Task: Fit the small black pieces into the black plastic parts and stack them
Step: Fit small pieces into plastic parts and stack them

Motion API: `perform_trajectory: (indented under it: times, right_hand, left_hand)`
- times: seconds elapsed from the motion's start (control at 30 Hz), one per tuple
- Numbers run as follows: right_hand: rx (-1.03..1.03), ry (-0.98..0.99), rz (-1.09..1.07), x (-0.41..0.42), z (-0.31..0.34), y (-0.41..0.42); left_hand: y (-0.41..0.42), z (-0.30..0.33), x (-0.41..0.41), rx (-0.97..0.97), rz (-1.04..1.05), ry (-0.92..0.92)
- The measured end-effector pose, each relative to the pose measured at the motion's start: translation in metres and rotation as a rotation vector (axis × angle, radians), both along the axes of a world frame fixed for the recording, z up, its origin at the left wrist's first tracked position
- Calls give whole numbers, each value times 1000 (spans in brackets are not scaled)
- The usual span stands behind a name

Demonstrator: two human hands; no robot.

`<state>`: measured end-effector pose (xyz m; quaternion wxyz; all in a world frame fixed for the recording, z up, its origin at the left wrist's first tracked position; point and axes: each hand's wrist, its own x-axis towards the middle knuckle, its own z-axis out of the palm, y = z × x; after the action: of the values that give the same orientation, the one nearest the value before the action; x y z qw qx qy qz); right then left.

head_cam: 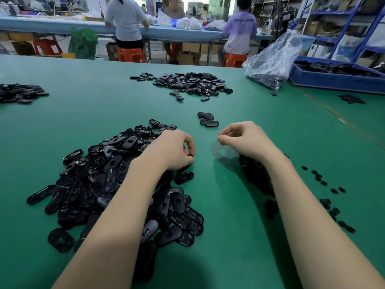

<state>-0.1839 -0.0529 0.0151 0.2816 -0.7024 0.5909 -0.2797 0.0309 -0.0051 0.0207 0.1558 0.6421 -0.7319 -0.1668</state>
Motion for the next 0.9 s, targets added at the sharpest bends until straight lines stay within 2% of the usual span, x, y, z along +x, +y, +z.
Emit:
perform_trajectory:
  times: [0.1,0.23,0.43,0.63,0.77,0.83,0.9]
  right_hand:
    - [0,56,-52,-11,3,-4]
    - [0,226,-163,-25,8,-5]
    - [54,413,-179,-30,10,1]
    - [20,500,-195,-20,10,6]
    - [-15,428,-182,-17,10,6]
    - [-2,264,-121,-17,12,3]
    - [42,45,-14,-14,14,4]
  left_hand:
    - [0,2,-5,-26,9,104]
    - [0,-1,-13,-57,78,376]
    - [2,-7,-20,110,206,847]
    - [1,-7,-22,180,239,1065]
    - [0,-8,-23,169,277,994]
    - [-1,-8,-23,140,295,942]
    - [-1,-7,-23,142,292,988]
